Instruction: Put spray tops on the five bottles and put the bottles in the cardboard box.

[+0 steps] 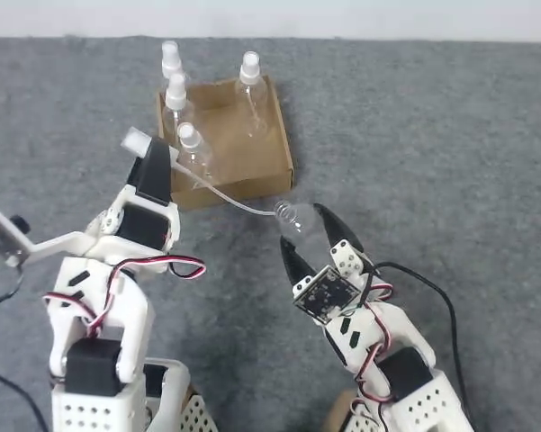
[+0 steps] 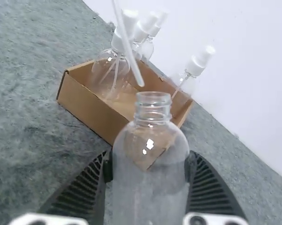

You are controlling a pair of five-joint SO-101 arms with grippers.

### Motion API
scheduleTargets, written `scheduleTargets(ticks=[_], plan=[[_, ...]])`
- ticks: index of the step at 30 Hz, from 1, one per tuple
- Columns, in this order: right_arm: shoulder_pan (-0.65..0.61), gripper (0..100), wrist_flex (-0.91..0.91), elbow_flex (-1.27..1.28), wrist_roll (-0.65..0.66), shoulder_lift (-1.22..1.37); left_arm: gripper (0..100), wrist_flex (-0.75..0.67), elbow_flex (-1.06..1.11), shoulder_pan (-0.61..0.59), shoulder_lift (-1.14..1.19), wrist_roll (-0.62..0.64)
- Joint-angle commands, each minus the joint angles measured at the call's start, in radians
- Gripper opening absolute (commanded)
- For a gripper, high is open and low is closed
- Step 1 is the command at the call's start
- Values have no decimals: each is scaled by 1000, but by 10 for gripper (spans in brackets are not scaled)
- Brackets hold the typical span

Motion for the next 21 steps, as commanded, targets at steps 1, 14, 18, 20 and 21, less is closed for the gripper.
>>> scheduleTargets(ticks=[1, 14, 18, 20, 21], plan=[[-7, 117, -28, 23, 55, -30, 10, -78, 21, 2, -21, -3], [-25, 117, -28, 23, 75, -30, 10, -106, 56, 3, -21, -8], [-25, 117, -28, 23, 75, -30, 10, -81, 58, 51, -21, -11], [-25, 117, -28, 23, 75, -30, 10, -81, 59, 61, -18, -18], [-25, 117, -28, 23, 75, -30, 10, -81, 59, 64, -17, -26]])
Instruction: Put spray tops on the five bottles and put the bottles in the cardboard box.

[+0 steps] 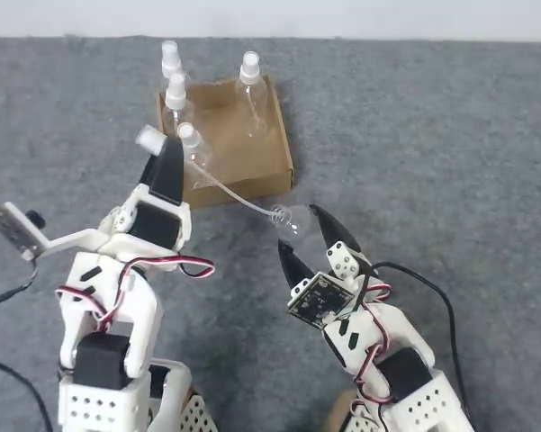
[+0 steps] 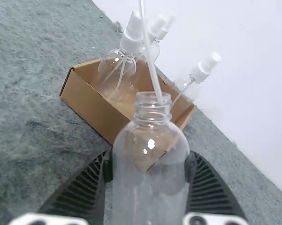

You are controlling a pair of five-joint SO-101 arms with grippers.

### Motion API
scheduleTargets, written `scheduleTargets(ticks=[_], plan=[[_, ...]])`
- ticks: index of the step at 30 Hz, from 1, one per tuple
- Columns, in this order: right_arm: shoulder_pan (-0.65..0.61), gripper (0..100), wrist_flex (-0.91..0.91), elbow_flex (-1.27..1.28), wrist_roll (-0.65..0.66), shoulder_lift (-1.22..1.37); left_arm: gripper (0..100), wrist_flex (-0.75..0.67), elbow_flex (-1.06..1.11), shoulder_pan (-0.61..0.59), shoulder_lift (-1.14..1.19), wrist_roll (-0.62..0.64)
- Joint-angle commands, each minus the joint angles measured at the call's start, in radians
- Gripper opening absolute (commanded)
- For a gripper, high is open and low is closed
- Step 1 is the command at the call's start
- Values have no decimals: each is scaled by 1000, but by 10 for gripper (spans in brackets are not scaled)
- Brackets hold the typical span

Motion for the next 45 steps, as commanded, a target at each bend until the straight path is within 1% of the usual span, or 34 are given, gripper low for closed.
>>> scheduleTargets(ticks=[1, 9, 17, 25, 32, 43, 45], plan=[[-8, 117, -28, 23, 17, -30, 10, 5, -7, 11, -15, -29], [-5, 117, -28, 23, 15, -30, 10, 3, 19, 15, -14, -31], [-5, 117, -24, 25, 14, -30, 10, -2, 45, 97, -14, -68], [-5, 117, -22, 25, 14, -30, 10, -3, 53, 101, -12, -66], [-8, 117, -27, 25, 12, -30, 10, -178, 176, 126, -20, -71], [-10, 118, -30, 25, 11, -30, 10, -193, 208, 130, -20, -71], [-10, 118, -28, 25, 5, -30, 10, -192, 216, 155, -20, -72]])
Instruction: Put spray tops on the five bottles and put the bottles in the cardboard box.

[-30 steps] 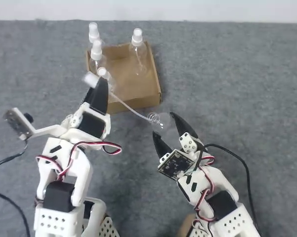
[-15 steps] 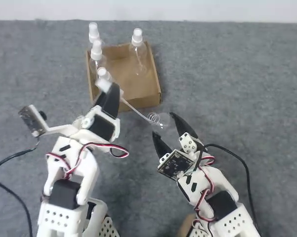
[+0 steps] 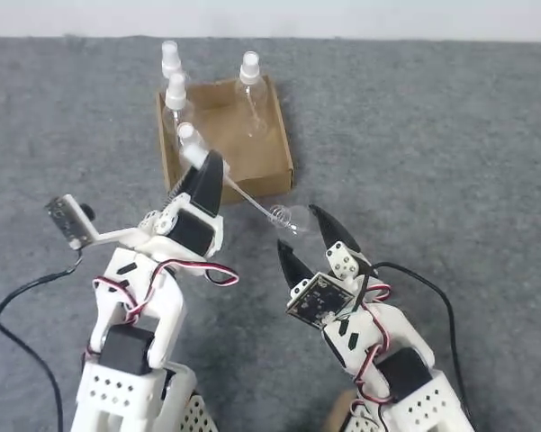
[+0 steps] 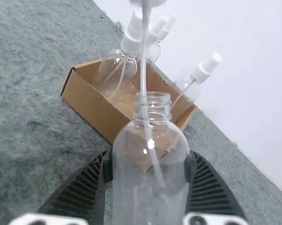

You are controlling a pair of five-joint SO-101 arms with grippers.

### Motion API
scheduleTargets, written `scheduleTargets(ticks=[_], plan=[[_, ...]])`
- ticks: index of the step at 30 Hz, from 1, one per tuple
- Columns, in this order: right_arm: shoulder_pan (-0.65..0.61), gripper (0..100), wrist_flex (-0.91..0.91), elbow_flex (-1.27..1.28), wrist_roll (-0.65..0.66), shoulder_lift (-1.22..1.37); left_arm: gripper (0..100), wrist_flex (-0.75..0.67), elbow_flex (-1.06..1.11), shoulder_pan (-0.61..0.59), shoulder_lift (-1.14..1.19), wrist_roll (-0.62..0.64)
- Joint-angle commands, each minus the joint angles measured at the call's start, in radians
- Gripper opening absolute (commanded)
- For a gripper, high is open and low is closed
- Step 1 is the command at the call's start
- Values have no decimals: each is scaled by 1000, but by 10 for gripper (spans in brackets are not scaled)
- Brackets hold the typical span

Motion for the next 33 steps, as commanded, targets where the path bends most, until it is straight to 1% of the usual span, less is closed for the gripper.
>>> scheduleTargets(ticks=[1, 4, 9, 14, 20, 33], plan=[[-7, 118, -28, 25, -17, -30, 10, -31, -5, 38, -20, -17], [-7, 118, -30, 25, -71, -30, 10, -35, 16, 86, -20, -26], [-7, 118, -27, 25, -75, -30, 11, -37, 24, 143, -15, -60], [-7, 118, -27, 25, -75, -30, 11, -34, 35, 143, -20, -97], [-7, 118, -19, 25, -74, -30, 11, -35, 65, 149, -21, -68], [-7, 117, 5, 25, -74, -28, 11, -29, 91, 163, -20, -72]])
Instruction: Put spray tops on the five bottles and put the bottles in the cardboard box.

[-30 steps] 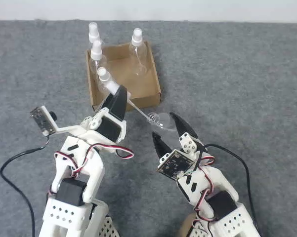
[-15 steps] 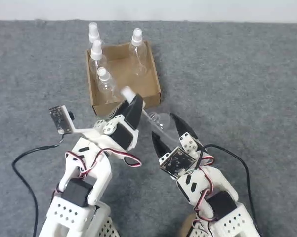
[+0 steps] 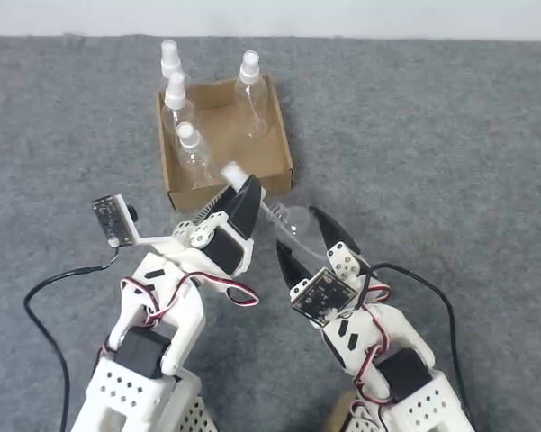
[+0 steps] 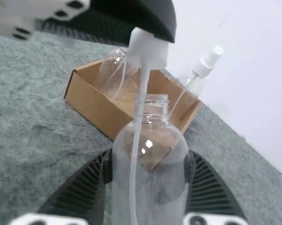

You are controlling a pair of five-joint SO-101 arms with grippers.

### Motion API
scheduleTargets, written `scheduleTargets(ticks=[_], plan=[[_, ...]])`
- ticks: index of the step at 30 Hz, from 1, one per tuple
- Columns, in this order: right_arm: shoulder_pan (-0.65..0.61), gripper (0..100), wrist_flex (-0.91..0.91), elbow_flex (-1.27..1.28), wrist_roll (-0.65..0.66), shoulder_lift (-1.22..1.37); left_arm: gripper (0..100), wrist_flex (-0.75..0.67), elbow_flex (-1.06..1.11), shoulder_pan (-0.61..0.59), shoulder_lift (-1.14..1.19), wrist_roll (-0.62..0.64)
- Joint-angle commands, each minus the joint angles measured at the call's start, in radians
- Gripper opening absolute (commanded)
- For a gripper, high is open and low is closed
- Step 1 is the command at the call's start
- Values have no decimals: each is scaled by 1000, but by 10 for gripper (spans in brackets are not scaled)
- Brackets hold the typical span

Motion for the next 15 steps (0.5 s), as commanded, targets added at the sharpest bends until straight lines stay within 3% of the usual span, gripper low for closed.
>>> scheduleTargets(ticks=[1, 7, 15], plan=[[-7, 117, 1, 25, -9, -30, 11, -11, 5, 28, -8, 5], [-7, 117, 4, 25, -9, -30, 11, -14, 36, 132, -8, 5], [-7, 117, 4, 25, -9, -30, 13, -12, 54, 147, -9, -5]])
